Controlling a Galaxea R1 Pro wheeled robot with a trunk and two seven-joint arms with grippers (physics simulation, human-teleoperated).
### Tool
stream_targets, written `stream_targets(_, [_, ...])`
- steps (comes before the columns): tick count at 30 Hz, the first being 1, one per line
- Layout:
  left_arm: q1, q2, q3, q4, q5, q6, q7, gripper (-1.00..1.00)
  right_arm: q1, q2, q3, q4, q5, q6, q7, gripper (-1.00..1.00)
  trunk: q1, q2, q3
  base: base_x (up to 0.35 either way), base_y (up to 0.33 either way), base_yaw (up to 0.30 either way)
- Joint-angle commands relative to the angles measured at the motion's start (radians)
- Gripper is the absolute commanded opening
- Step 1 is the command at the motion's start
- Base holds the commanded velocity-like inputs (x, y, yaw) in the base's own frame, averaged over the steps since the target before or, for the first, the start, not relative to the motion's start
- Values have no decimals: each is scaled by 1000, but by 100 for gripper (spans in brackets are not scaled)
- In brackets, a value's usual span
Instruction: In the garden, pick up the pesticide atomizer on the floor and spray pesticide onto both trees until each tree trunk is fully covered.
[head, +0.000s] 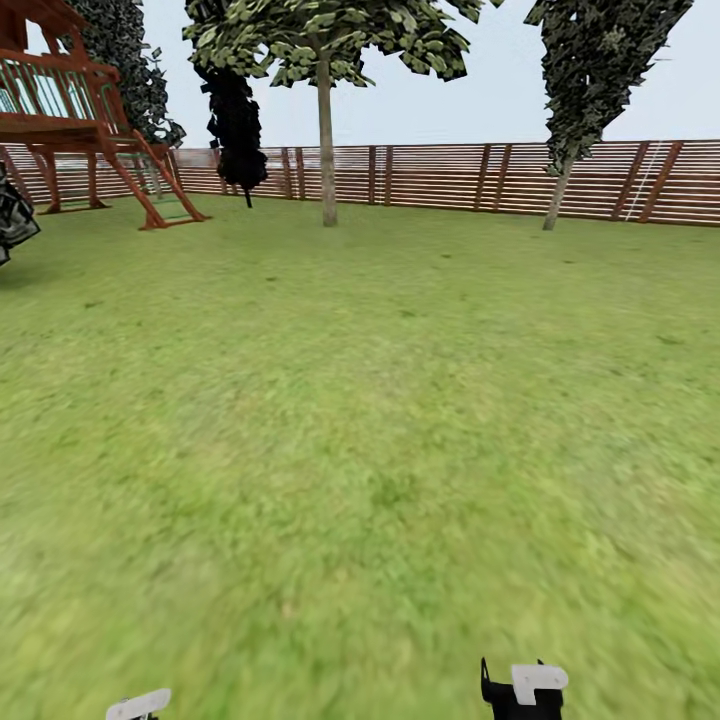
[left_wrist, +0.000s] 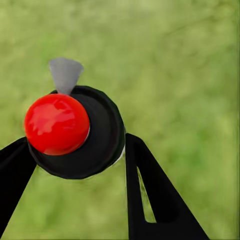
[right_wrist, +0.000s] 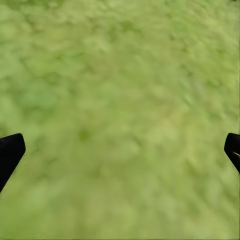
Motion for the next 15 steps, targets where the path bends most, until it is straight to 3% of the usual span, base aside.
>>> stream_targets(1, [-1,0,-9,0,2,-2,7,-100,0,0,9,0,-9,-3,-3,100,0,0,-1,338,0,0])
stream_targets(15, [-1,0,-9,0,2,-2,7,-100,0,0,9,0,-9,-3,-3,100,0,0,-1,338,0,0])
